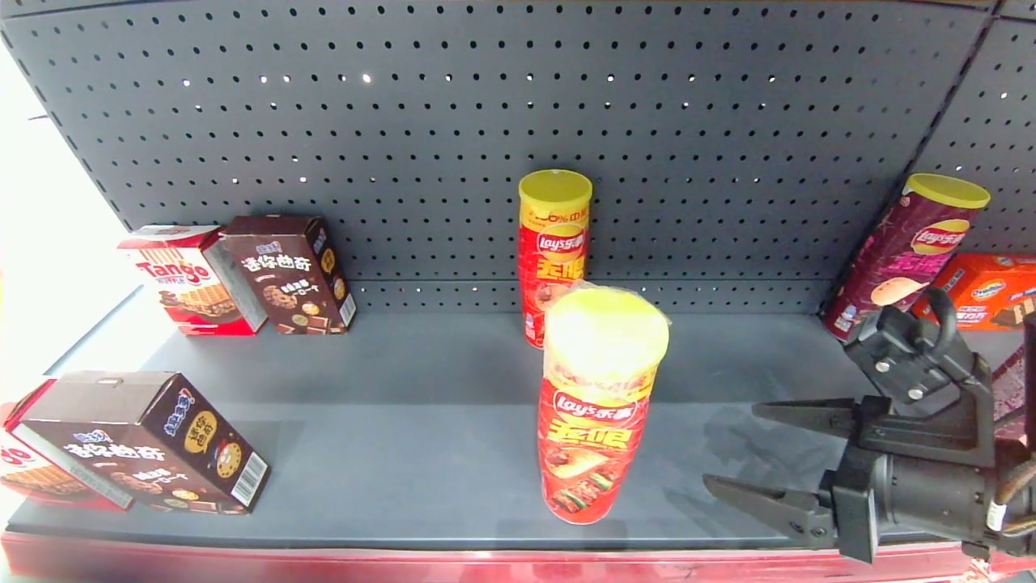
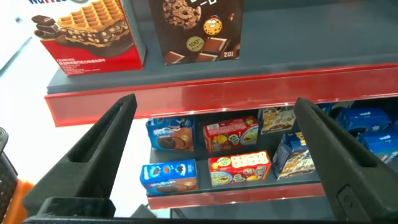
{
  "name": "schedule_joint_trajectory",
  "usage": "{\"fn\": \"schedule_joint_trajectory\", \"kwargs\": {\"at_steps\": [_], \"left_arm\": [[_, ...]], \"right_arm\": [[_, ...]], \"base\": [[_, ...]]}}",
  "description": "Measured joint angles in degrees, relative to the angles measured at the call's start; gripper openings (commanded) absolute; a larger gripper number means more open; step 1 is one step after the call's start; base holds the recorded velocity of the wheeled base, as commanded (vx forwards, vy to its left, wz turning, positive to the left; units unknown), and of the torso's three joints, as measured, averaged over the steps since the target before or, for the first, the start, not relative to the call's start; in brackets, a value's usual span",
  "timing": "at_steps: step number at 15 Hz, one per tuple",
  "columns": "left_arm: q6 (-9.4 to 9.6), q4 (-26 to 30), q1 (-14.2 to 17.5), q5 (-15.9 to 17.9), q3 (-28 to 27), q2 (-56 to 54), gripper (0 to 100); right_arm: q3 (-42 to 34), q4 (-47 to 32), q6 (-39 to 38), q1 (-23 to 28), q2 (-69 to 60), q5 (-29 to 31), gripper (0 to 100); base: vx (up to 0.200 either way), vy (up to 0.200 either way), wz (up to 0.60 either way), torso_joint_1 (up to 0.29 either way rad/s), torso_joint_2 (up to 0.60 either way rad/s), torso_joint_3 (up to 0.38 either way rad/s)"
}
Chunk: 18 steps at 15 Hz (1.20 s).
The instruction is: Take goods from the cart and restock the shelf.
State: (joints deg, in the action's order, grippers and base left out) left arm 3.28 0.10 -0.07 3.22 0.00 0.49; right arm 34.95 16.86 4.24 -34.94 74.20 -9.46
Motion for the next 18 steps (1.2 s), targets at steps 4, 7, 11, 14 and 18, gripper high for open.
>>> {"fn": "schedule_joint_trajectory", "kwargs": {"at_steps": [4,7,11,14,18], "left_arm": [[-0.90,0.0,0.0,0.1,0.0,0.0,100],[-0.99,0.0,0.0,0.1,-0.1,0.0,100],[-1.01,0.0,0.0,0.1,-0.1,0.0,100],[-0.99,0.0,0.0,0.2,-0.1,0.0,100],[-0.99,0.0,0.0,0.2,-0.1,0.0,100]], "right_arm": [[5.4,0.1,0.0,-1.2,5.5,0.2,100],[7.2,1.0,0.0,-2.2,8.4,0.3,100],[8.1,2.3,0.0,-2.6,11.0,0.3,100],[8.4,2.3,0.0,-2.7,12.0,0.3,100],[8.4,2.3,0.0,-2.4,12.1,0.3,100]], "base": [[0.000,0.000,0.00,0.000,0.00,0.000],[0.000,0.000,0.00,0.000,0.00,0.000],[0.000,0.000,0.00,0.000,0.00,0.000],[0.000,0.000,0.00,0.000,0.00,0.000],[0.000,0.000,0.00,0.000,0.00,0.000]]}}
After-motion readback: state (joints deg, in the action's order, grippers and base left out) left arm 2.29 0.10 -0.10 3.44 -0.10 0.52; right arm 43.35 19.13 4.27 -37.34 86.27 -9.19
